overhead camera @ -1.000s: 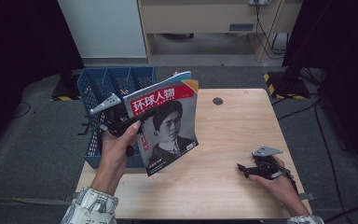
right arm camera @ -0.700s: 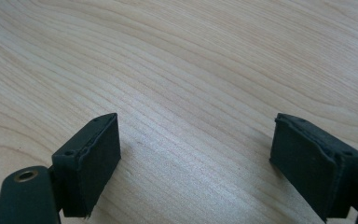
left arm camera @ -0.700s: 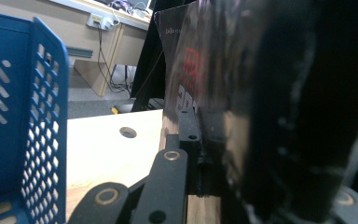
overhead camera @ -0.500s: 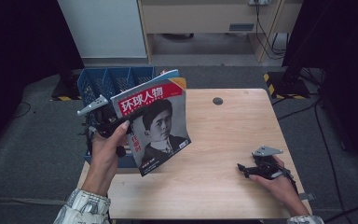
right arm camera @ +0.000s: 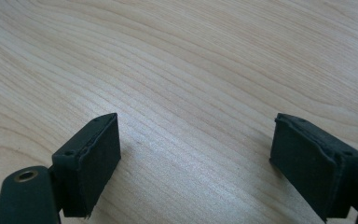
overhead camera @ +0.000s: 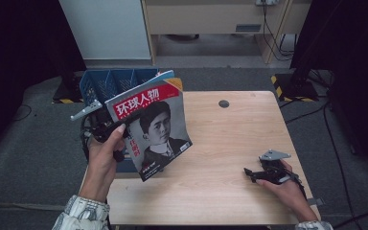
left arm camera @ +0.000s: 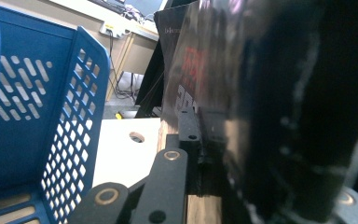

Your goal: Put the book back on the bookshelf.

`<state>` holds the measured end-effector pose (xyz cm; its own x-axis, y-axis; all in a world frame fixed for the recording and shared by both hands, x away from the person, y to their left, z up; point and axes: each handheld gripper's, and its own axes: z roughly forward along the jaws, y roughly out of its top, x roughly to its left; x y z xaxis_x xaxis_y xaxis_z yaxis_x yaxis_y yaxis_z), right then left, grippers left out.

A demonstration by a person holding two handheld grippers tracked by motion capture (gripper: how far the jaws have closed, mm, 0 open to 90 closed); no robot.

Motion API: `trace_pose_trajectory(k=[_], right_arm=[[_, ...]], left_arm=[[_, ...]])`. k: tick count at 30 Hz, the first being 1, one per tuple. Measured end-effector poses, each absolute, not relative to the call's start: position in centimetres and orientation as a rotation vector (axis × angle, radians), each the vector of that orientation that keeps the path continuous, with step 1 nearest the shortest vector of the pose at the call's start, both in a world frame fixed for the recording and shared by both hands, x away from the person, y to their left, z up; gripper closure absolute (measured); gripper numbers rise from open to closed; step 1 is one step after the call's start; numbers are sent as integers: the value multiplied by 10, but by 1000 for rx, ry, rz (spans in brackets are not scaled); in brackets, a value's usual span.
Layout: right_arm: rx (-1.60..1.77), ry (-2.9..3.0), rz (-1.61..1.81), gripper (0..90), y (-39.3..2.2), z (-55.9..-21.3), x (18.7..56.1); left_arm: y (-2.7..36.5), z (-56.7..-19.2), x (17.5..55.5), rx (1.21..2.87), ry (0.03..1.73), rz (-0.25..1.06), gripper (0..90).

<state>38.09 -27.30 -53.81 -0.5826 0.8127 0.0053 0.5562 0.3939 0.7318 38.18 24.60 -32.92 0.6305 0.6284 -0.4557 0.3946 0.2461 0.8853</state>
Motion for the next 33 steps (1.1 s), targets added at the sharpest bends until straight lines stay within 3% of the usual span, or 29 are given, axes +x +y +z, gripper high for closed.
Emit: trace_pose_trajectory(k=[33], right_arm=[[1188,2304,1006,160,-273,-538,381]], left_arm=[[301,-313,364,1286,995,256,862]])
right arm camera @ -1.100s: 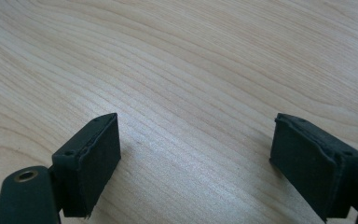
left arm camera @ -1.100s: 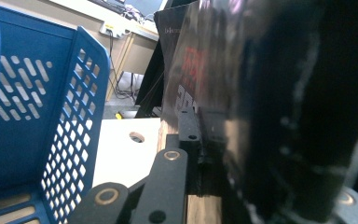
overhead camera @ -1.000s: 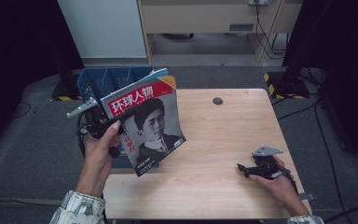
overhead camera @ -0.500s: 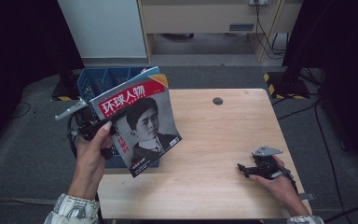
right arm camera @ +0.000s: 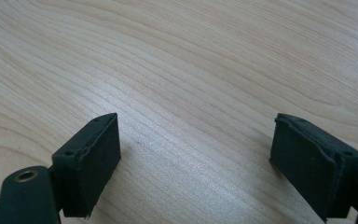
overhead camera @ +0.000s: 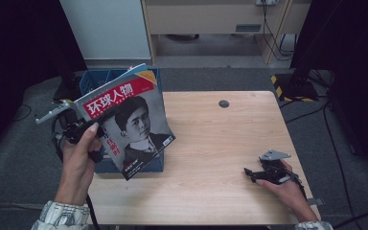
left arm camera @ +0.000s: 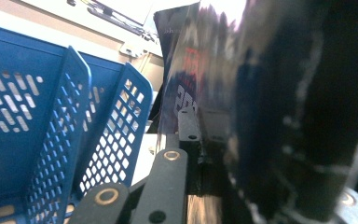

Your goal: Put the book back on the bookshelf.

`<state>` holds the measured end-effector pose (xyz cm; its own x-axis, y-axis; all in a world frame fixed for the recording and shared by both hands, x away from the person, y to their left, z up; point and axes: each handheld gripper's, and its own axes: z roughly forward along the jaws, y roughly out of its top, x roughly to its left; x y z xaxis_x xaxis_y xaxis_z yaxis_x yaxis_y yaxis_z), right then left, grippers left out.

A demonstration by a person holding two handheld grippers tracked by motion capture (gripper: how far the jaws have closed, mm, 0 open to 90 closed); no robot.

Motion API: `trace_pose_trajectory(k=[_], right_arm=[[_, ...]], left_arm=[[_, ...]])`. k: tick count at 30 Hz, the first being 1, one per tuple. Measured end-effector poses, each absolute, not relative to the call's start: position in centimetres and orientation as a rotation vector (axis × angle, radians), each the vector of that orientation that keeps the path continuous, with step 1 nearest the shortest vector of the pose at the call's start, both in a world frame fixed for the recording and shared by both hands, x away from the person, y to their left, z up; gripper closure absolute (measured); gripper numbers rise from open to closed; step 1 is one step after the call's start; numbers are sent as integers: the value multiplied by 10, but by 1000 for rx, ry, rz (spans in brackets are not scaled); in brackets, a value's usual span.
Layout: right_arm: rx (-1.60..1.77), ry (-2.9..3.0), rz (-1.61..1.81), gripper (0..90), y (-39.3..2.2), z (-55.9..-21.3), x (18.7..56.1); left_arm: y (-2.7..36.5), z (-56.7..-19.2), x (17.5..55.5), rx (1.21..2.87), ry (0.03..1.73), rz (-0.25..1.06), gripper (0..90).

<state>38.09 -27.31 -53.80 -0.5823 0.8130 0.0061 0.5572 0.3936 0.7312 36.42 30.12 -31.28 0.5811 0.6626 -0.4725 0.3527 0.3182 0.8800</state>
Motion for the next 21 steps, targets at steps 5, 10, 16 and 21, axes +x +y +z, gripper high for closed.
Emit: trace_pose_trajectory(k=[5,10,16,21], right_arm=[[1188,2302,1006,160,-273,-538,381],[1188,2304,1006,160,-273,-538,381],[1188,2304,1005,160,-273,-538,381],[1188,2304,1005,160,-273,-538,381]], left_arm=[[310,-312,364,1281,1006,267,862],[318,-312,363,1267,1015,276,861],[323,-313,362,1271,1024,287,862],[331,-313,361,1260,1033,294,862]])
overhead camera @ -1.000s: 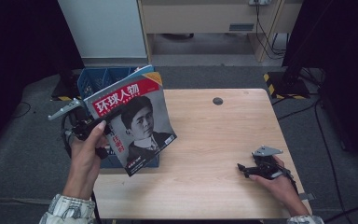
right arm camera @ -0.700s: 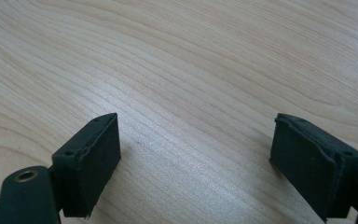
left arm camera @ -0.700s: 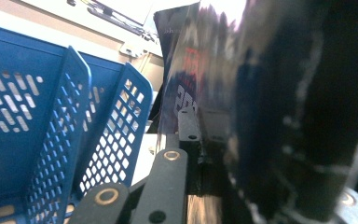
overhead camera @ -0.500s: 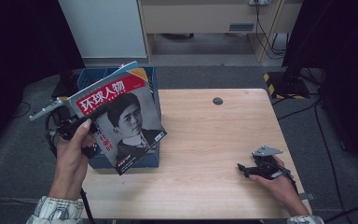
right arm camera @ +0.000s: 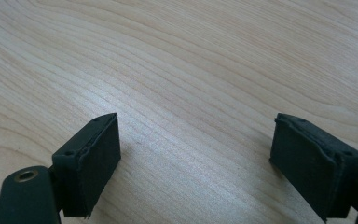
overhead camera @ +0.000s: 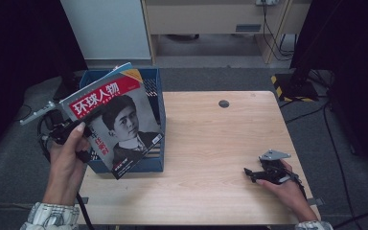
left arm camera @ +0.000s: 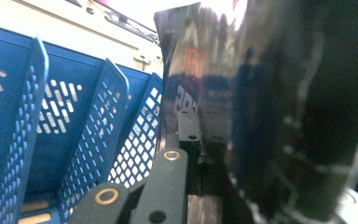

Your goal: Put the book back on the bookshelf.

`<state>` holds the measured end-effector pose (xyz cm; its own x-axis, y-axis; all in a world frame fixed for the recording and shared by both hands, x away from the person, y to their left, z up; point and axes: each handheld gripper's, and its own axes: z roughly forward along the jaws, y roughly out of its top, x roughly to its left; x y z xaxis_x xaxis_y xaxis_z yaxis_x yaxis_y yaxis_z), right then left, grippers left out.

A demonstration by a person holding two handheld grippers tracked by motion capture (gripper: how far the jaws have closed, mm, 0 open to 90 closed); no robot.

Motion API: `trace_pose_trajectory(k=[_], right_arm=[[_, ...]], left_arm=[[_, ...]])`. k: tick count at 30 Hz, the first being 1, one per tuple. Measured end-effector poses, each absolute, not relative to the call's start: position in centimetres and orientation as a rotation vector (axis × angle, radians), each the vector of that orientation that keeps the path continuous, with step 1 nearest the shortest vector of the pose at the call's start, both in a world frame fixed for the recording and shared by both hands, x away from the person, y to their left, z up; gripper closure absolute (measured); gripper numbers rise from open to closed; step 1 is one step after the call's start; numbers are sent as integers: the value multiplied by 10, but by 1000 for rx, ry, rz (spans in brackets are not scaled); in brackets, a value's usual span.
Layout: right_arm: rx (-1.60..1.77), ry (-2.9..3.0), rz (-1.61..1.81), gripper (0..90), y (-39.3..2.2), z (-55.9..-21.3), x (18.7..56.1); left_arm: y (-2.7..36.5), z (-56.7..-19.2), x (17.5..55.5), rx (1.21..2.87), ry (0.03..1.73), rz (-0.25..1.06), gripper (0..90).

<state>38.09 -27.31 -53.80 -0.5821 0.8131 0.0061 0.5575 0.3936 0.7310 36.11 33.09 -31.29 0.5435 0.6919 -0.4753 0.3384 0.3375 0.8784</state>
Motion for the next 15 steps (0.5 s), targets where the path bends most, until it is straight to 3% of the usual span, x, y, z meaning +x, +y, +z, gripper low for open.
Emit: trace_pose_trajectory(k=[15], right_arm=[[1191,2301,1005,160,-273,-538,381]], left_arm=[[344,-315,365,1249,1064,310,861]])
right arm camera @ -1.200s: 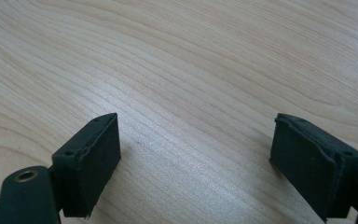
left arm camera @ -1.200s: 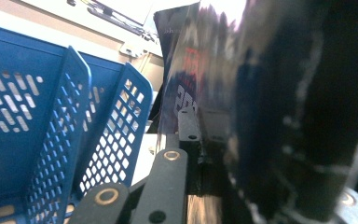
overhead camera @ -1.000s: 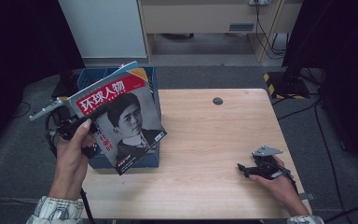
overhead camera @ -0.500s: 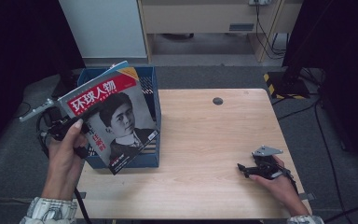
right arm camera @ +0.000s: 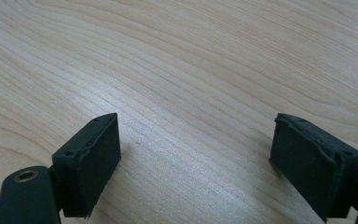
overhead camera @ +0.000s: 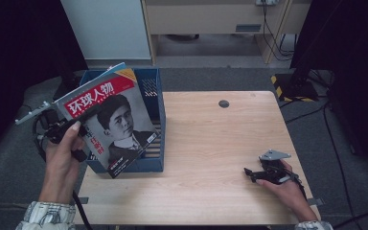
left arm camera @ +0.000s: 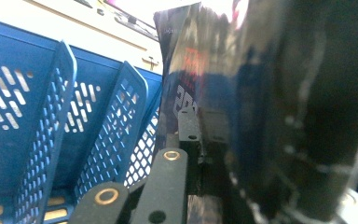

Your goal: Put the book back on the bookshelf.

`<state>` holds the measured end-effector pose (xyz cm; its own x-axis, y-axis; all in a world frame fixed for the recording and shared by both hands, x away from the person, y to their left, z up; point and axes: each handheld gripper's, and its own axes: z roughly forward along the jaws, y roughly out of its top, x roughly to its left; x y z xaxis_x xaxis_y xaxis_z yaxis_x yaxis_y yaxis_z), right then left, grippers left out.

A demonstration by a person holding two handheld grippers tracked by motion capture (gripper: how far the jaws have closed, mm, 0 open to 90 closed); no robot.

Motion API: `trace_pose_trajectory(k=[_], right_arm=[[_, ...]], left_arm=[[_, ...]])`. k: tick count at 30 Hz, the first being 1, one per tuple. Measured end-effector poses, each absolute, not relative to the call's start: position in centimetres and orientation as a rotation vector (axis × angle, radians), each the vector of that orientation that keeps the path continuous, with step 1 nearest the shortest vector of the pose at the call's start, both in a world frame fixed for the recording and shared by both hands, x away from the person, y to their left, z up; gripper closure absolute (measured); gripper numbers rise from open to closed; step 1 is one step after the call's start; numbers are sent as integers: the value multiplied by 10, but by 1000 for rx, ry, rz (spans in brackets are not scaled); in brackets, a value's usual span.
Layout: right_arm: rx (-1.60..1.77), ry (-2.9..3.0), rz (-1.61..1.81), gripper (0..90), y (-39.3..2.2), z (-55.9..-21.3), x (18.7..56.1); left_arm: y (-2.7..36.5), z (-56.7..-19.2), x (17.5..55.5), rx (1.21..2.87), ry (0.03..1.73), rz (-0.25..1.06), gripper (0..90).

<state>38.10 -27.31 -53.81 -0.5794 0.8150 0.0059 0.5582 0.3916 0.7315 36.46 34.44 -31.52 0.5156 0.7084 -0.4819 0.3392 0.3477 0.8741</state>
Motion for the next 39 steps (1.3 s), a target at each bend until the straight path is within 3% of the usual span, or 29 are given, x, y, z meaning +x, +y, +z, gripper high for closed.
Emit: trace_pose_trajectory(k=[39], right_arm=[[1200,2291,1001,156,-273,-538,381]], left_arm=[[383,-309,354,1193,1110,364,861]])
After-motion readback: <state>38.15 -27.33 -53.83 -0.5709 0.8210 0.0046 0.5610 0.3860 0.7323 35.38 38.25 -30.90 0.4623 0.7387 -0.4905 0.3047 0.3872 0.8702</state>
